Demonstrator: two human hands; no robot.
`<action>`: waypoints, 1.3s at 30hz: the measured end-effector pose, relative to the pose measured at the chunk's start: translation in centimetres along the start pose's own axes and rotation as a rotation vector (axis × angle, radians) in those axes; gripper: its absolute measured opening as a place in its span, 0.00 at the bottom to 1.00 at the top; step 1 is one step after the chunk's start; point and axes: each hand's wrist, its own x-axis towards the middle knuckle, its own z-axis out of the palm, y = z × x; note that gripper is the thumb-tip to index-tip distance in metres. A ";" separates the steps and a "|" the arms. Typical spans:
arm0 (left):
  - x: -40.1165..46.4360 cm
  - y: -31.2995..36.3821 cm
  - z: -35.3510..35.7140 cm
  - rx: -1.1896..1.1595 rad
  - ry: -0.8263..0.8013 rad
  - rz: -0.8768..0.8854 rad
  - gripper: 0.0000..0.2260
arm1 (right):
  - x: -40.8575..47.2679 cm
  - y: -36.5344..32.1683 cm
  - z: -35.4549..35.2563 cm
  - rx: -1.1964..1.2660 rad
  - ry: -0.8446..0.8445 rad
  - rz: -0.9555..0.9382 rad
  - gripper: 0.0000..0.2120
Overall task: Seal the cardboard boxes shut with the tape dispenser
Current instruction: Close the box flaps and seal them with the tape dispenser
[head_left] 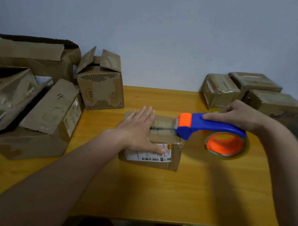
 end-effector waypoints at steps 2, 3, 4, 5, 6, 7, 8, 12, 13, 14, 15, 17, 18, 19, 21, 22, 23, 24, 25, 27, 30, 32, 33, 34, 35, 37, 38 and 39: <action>0.0 -0.1 0.0 0.003 -0.008 0.002 0.60 | -0.4 1.8 -1.0 0.017 0.023 0.048 0.40; 0.0 -0.1 0.0 -0.001 -0.014 0.005 0.60 | -0.5 2.4 -1.1 0.032 0.019 0.059 0.40; 0.0 -0.1 -0.1 -0.005 -0.024 0.012 0.59 | -0.5 2.8 -0.8 0.051 0.011 0.061 0.40; 0.0 -0.1 -0.2 -0.007 -0.038 0.028 0.57 | -0.5 3.1 -0.3 0.075 0.003 0.062 0.40; 0.0 -0.1 -0.4 -0.006 -0.054 0.050 0.54 | -0.5 3.2 0.2 0.101 -0.004 0.065 0.39; -0.1 -0.2 -0.8 -0.007 -0.070 0.077 0.50 | -0.6 3.4 0.7 0.125 -0.011 0.071 0.36; -0.1 -0.4 -1.2 -0.004 -0.083 0.108 0.46 | -0.8 3.5 1.1 0.151 -0.023 0.077 0.33; 0.5 -0.7 -2.9 0.158 0.008 0.183 0.33 | -1.5 3.9 2.4 0.237 -0.125 0.079 0.23; 0.6 -0.4 -3.1 0.172 0.071 0.171 0.31 | -1.6 3.8 3.0 0.246 -0.154 0.084 0.23; 0.8 -0.2 -3.2 0.123 0.105 0.152 0.29 | -1.8 3.7 3.5 0.261 -0.190 0.094 0.22; 1.0 0.0 -3.2 0.003 0.104 0.120 0.28 | -1.9 3.6 4.1 0.283 -0.230 0.107 0.23; 1.3 0.8 -2.7 -0.263 0.059 0.066 0.24 | -2.1 3.6 5.2 0.340 -0.289 0.128 0.25; 1.4 1.2 -2.2 -0.296 0.053 0.059 0.22 | -2.2 3.7 5.7 0.382 -0.298 0.136 0.26; 1.6 1.5 -1.6 -0.255 0.051 0.048 0.23 | -2.3 3.8 6.3 0.436 -0.301 0.142 0.26; 1.9 1.5 -0.6 -0.151 0.069 0.039 0.29 | -2.6 3.9 7.2 0.561 -0.327 0.131 0.24; 2.0 1.3 -0.3 -0.130 0.080 0.036 0.32 | -2.9 4.0 7.6 0.621 -0.350 0.118 0.23; 2.2 1.1 -0.2 -0.122 0.089 0.039 0.34 | -3.2 4.2 7.9 0.670 -0.358 0.109 0.23; 2.4 0.8 -0.3 -0.122 0.093 0.046 0.35 | -3.4 4.4 8.0 0.708 -0.342 0.113 0.23; 2.6 0.7 -0.5 -0.120 0.089 0.056 0.37 | -3.6 4.5 8.1 0.734 -0.305 0.126 0.24; 2.7 0.5 -0.7 -0.091 0.091 0.078 0.38 | -4.0 4.6 8.0 0.713 -0.247 0.143 0.24; 2.8 0.2 -0.6 -0.018 0.128 0.096 0.38 | -4.9 4.8 7.4 0.642 -0.251 0.164 0.25; 2.9 0.1 -0.6 0.007 0.142 0.101 0.35 | -5.8 5.2 6.7 0.595 -0.272 0.181 0.25; 3.0 0.1 -0.6 0.007 0.138 0.100 0.33 | -6.2 5.4 6.4 0.575 -0.281 0.189 0.27; 3.1 0.1 -0.6 0.005 0.132 0.099 0.32 | -6.5 5.5 6.2 0.565 -0.287 0.202 0.28; 3.2 0.2 -0.6 0.002 0.130 0.099 0.30 | -6.7 5.4 6.0 0.550 -0.288 0.217 0.29; 3.2 0.5 -0.5 -0.016 0.127 0.092 0.28 | -6.4 5.0 5.9 0.478 -0.259 0.256 0.27; 3.2 0.7 -0.5 -0.021 0.126 0.086 0.29 | -6.1 4.8 5.9 0.437 -0.242 0.274 0.24; 3.2 0.8 -0.4 -0.014 0.125 0.074 0.30 | -5.8 4.6 5.8 0.403 -0.234 0.290 0.21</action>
